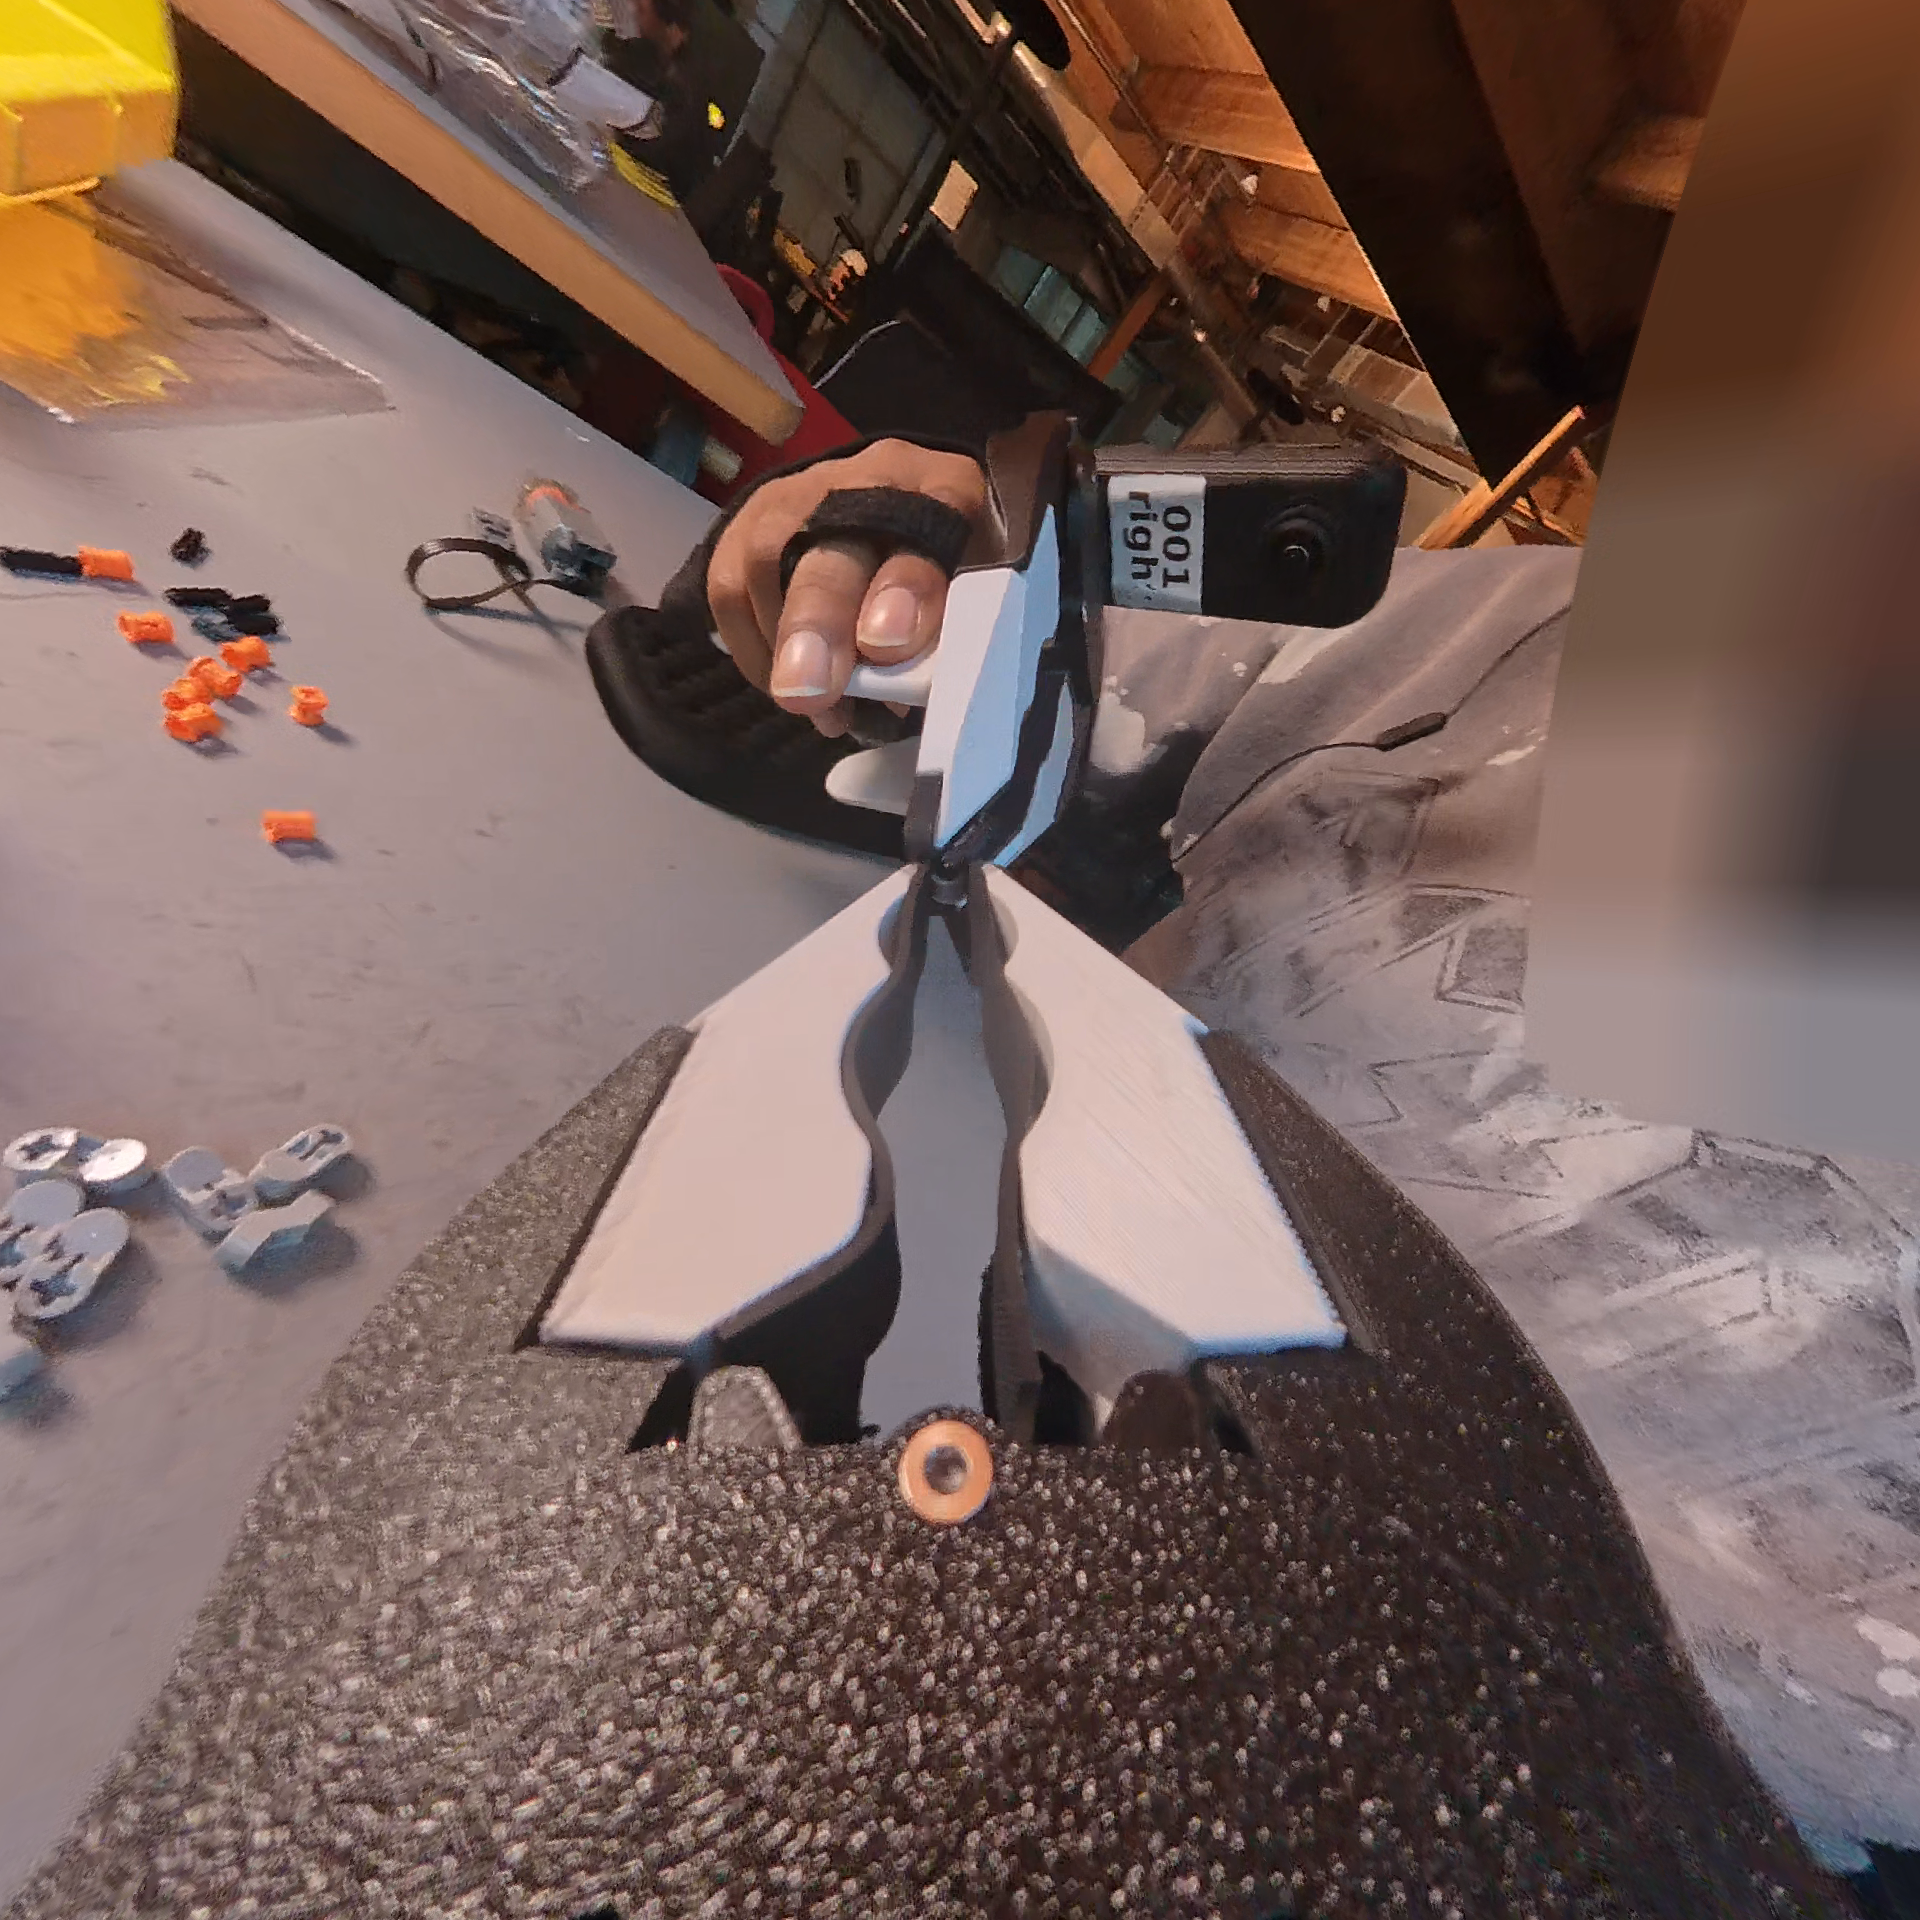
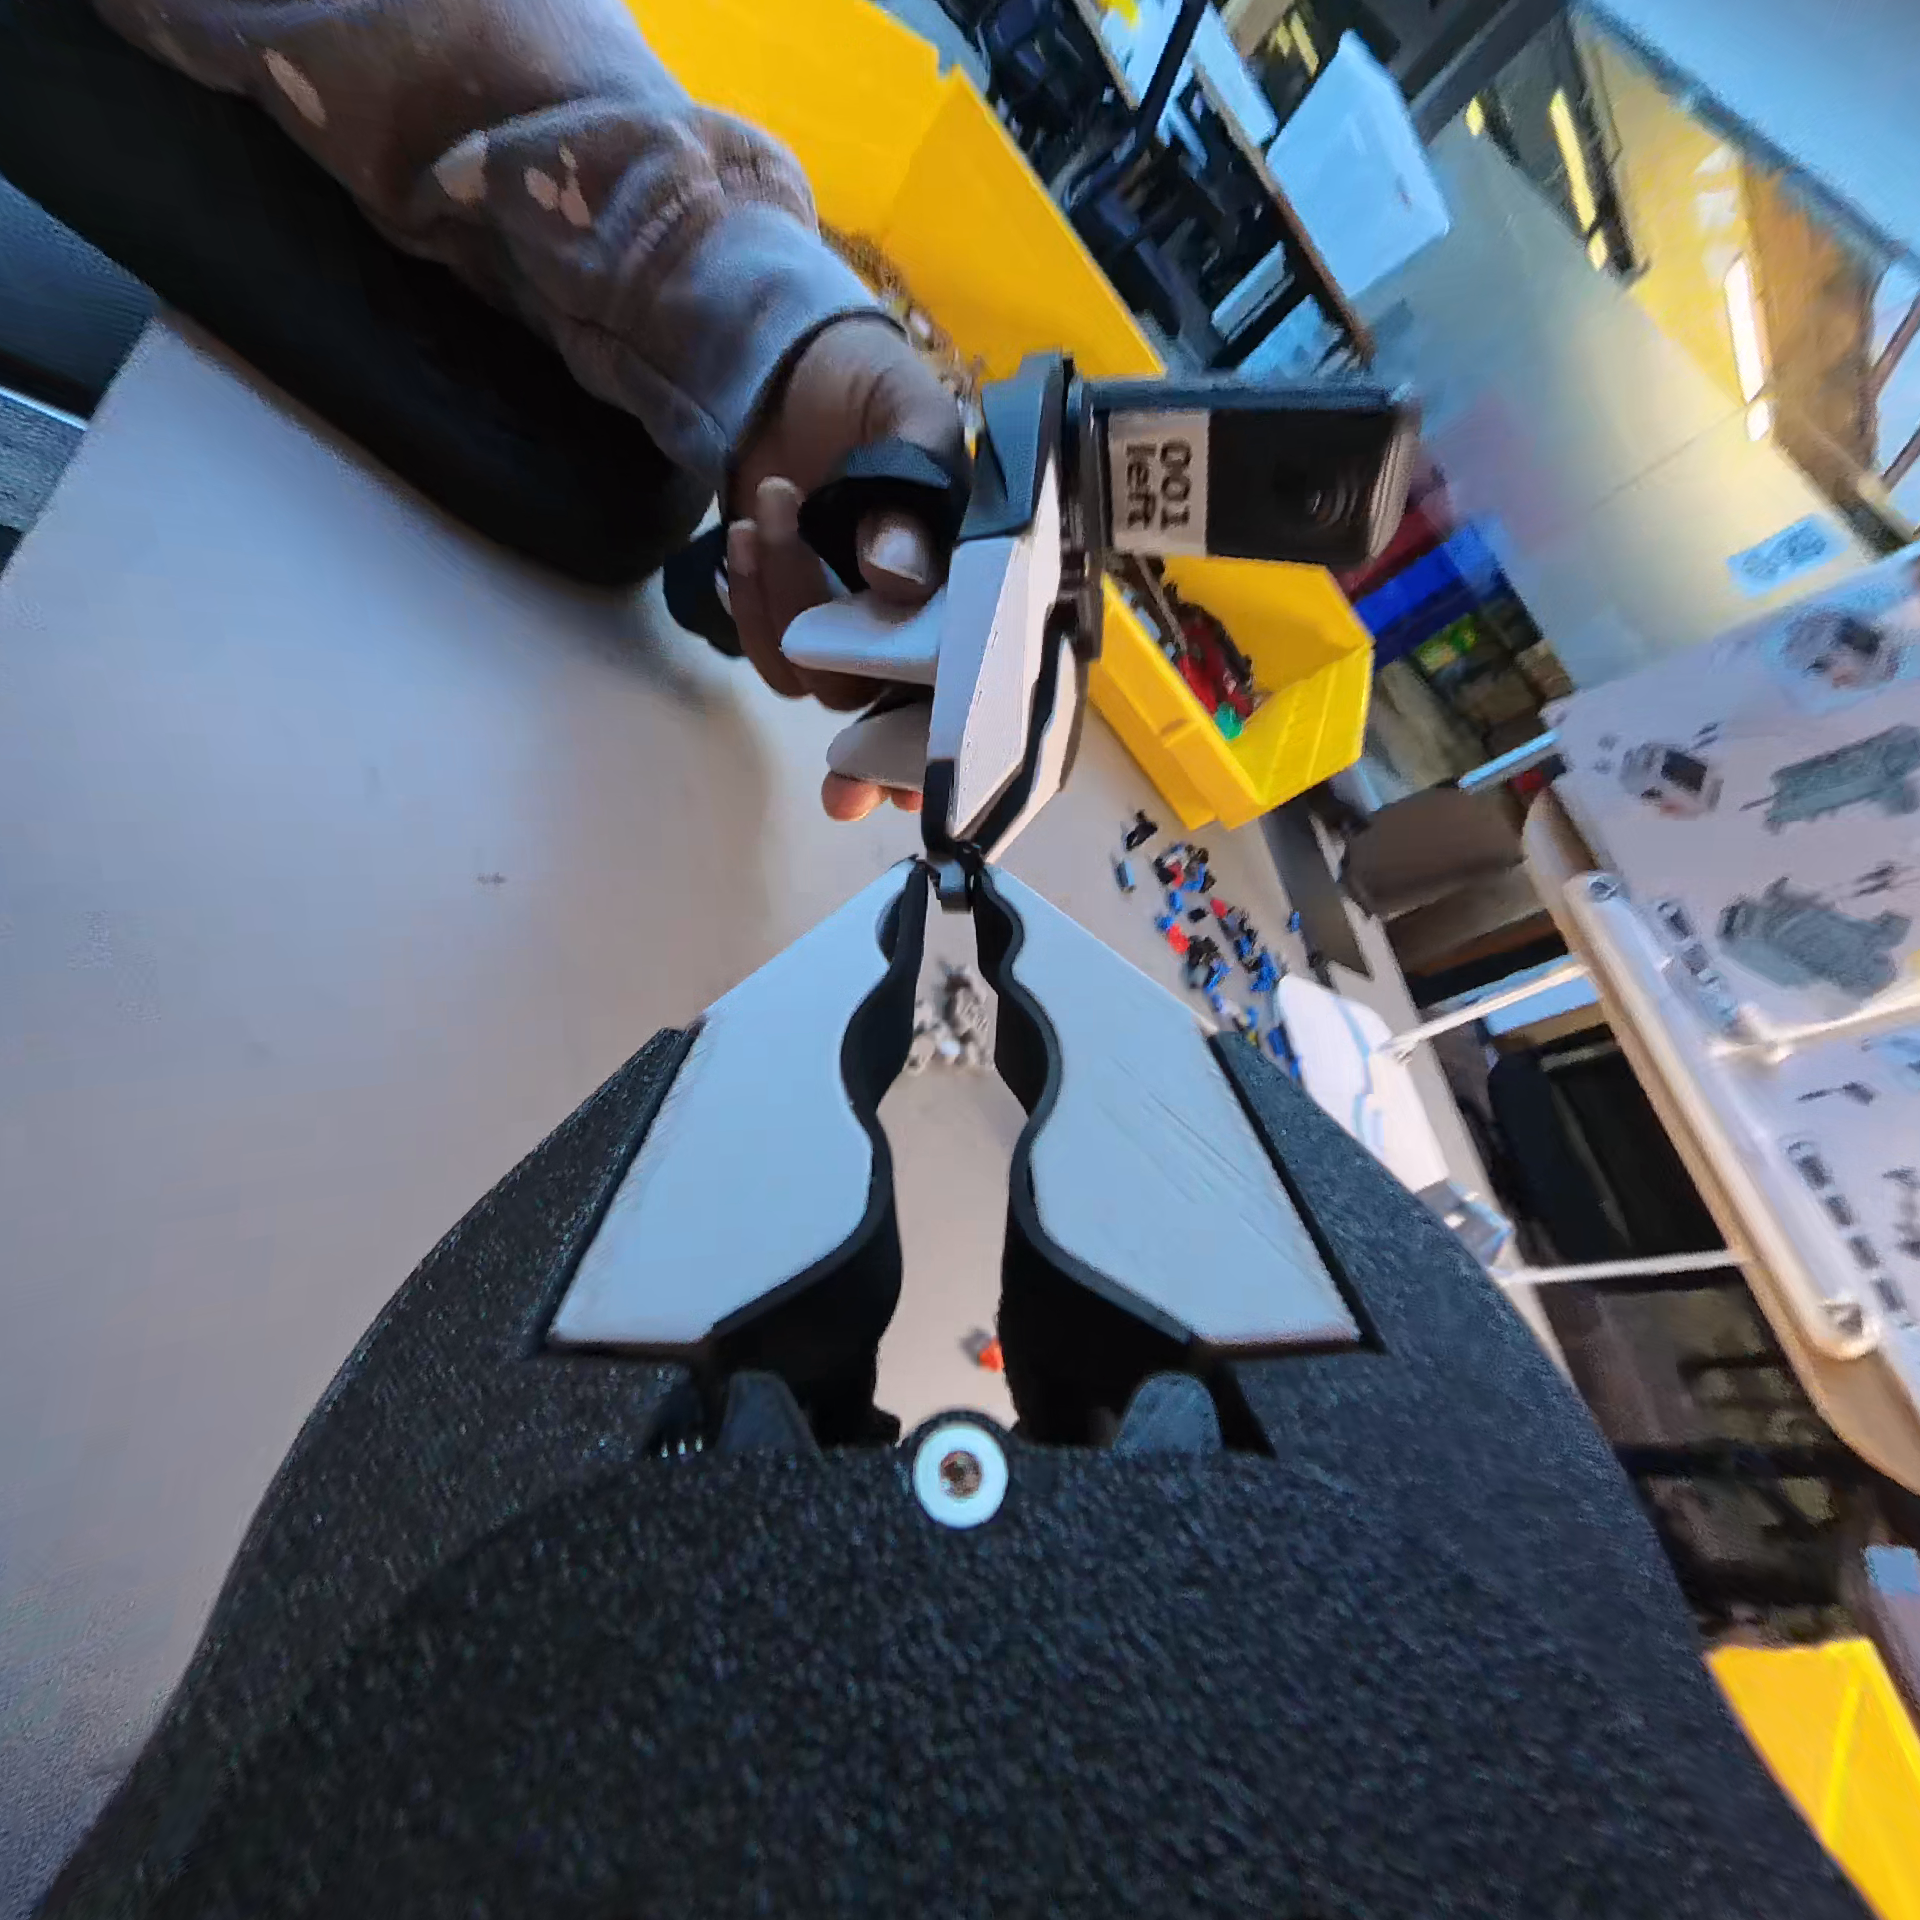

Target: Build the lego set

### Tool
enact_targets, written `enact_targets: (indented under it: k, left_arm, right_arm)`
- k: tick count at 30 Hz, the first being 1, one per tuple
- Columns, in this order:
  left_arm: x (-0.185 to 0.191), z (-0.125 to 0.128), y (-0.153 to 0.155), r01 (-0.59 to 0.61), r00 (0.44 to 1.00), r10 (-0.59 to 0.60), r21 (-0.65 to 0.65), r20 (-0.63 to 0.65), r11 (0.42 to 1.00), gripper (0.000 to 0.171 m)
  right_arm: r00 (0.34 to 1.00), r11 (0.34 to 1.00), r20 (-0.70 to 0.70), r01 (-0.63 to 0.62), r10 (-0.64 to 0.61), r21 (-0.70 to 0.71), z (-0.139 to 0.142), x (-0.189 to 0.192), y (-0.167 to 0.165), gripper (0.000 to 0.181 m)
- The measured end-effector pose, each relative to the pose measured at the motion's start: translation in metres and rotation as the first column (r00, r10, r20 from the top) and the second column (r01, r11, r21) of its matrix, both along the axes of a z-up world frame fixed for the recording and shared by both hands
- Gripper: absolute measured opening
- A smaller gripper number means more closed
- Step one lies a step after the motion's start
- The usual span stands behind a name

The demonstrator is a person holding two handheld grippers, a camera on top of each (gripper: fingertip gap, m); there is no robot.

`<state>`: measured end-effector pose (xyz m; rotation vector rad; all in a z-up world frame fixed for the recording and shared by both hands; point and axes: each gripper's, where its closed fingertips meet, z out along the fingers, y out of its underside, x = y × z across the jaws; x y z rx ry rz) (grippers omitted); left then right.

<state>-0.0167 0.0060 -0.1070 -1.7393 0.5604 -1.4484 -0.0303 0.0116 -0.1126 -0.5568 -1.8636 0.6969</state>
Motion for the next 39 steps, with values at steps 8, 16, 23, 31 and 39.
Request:
enact_targets:
  k: [8,16,23,31,39]
  left_arm:
    - [-0.016,-0.077,0.028,-0.175,0.825,0.193,0.084,-0.531,0.981,0.004]
    - [-0.026,-0.101,0.034,-0.137,0.61,0.276,0.243,-0.743,0.96,0.005]
    - [-0.025,-0.106,0.034,-0.113,0.569,0.284,0.269,-0.771,0.956,0.005]
    - [-0.027,-0.105,0.032,-0.093,0.57,0.279,0.276,-0.773,0.957,0.005]
    - [-0.029,-0.102,0.029,-0.083,0.596,0.267,0.273,-0.757,0.958,0.009]
  right_arm:
    - [0.947,0.987,0.308,0.124,-0.087,-0.103,-0.07,0.003,0.034,0.019]
    - [0.903,0.97,0.412,0.197,-0.124,-0.141,-0.075,0.014,0.046,0.022]
    - [0.828,0.969,0.551,0.208,-0.103,-0.131,-0.096,0.011,0.034,0.021]
    - [0.772,0.943,0.635,0.203,0.012,-0.264,-0.1,0.002,0.029,0.008]
    - [0.801,0.957,0.597,0.138,0.043,-0.254,-0.098,-0.001,0.027,0.003]
